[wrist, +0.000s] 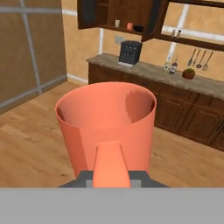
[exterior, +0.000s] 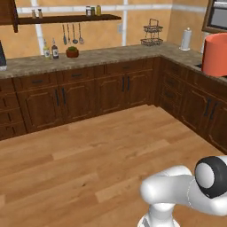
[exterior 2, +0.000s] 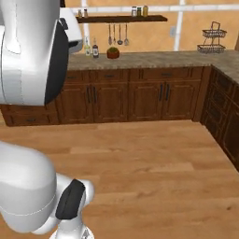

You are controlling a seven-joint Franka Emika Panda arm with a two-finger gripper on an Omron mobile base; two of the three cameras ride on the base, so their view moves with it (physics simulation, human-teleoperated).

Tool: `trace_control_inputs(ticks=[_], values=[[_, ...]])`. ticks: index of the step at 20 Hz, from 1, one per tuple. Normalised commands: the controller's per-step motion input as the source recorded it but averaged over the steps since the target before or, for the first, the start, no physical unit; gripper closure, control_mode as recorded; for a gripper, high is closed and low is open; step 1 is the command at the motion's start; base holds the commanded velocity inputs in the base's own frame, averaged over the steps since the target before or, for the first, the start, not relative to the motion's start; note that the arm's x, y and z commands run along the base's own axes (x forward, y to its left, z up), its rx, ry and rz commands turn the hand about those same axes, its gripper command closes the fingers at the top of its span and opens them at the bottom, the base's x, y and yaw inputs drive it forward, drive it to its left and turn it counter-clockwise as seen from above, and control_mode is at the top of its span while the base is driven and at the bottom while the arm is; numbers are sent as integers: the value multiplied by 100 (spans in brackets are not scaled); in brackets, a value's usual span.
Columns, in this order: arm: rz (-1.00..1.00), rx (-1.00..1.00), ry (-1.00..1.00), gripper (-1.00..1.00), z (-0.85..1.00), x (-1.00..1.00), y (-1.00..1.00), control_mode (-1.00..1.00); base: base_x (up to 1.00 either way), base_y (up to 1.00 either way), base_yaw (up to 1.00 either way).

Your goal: Gather all objects into one cabinet and sort the glasses and bowls to opposite sides.

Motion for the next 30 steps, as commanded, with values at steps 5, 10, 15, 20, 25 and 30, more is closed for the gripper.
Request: trace_control_inputs(ticks=[5,10,15,20,25,30], values=[[0,0,0,100,0,0,0,100,59,100,-6],[0,0,0,100,0,0,0,100,70,100,0],[0,0,0,100,0,0,0,100,98,100,0],[0,0,0,100,0,0,0,100,100,100,0],[0,0,0,100,0,0,0,100,85,98,4],[0,0,0,100,0,0,0,100,80,85,19]])
